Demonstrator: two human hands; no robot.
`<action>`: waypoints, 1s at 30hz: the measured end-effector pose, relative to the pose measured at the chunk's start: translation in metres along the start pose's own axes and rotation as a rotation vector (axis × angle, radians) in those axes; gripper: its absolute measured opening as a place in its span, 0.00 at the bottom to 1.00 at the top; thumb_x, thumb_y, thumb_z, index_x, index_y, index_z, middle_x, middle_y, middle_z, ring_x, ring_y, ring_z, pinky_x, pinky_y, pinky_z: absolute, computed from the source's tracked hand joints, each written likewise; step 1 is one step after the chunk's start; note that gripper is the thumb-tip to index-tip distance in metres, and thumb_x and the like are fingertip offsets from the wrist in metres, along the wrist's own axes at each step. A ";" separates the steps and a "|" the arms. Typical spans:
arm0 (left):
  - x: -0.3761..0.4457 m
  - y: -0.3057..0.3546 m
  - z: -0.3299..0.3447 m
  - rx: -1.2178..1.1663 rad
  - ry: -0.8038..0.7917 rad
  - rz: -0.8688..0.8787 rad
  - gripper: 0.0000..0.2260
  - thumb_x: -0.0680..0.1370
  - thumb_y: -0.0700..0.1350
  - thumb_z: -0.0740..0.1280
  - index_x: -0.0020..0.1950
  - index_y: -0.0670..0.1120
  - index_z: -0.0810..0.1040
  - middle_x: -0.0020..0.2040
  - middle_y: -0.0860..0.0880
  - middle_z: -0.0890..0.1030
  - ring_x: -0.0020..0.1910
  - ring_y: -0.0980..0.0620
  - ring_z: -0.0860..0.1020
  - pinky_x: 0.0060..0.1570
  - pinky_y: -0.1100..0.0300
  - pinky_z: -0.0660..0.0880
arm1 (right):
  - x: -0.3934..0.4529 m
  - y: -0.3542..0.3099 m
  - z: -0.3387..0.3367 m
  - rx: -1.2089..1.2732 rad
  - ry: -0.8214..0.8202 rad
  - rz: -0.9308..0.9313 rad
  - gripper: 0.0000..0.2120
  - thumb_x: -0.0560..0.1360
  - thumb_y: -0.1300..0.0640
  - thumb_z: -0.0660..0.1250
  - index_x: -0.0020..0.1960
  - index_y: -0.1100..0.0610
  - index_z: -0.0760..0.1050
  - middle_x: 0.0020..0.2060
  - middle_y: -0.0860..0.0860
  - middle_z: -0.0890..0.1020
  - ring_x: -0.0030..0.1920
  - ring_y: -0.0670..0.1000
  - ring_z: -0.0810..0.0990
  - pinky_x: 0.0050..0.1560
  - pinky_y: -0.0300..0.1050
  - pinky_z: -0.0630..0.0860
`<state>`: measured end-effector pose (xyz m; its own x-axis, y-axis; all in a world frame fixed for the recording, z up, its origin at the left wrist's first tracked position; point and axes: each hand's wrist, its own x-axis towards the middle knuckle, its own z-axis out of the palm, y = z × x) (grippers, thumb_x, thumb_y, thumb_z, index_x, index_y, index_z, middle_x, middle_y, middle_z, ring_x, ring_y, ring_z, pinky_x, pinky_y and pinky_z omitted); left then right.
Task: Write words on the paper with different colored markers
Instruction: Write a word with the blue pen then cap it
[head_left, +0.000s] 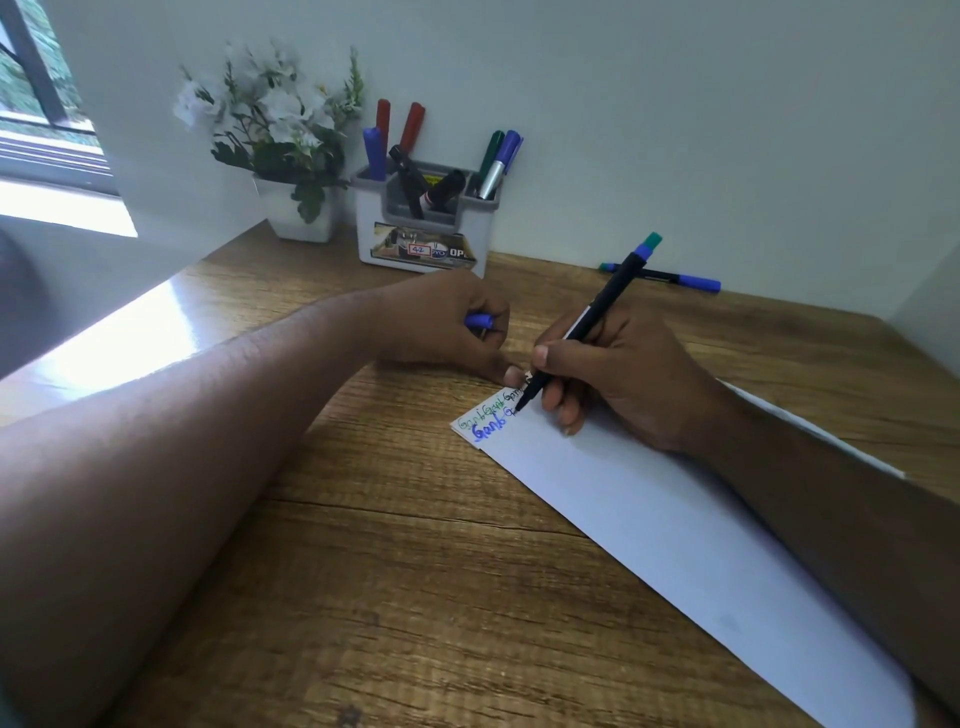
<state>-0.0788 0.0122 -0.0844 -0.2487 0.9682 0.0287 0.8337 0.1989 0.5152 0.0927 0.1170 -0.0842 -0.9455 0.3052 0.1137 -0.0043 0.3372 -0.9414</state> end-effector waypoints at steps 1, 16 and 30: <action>0.000 0.000 0.000 -0.001 0.001 0.000 0.14 0.67 0.56 0.75 0.37 0.50 0.74 0.32 0.55 0.74 0.29 0.62 0.70 0.34 0.63 0.67 | 0.000 0.000 0.000 0.002 0.009 0.005 0.16 0.76 0.65 0.66 0.32 0.55 0.82 0.26 0.57 0.81 0.22 0.50 0.77 0.25 0.41 0.76; -0.002 0.003 0.000 0.019 0.003 -0.013 0.15 0.68 0.55 0.75 0.41 0.46 0.76 0.34 0.55 0.75 0.31 0.62 0.70 0.33 0.63 0.65 | 0.003 0.005 0.000 0.020 0.075 0.013 0.11 0.76 0.66 0.66 0.35 0.60 0.79 0.26 0.58 0.80 0.22 0.51 0.76 0.24 0.41 0.75; -0.002 0.004 0.001 0.018 0.003 -0.025 0.14 0.68 0.54 0.75 0.40 0.46 0.76 0.34 0.54 0.75 0.32 0.60 0.71 0.34 0.63 0.65 | 0.005 0.006 0.000 0.014 0.097 0.045 0.09 0.76 0.66 0.65 0.37 0.63 0.78 0.24 0.57 0.79 0.20 0.50 0.75 0.23 0.40 0.74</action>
<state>-0.0748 0.0115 -0.0832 -0.2709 0.9624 0.0185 0.8360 0.2258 0.5001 0.0880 0.1205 -0.0892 -0.9087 0.4050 0.1009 0.0321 0.3090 -0.9505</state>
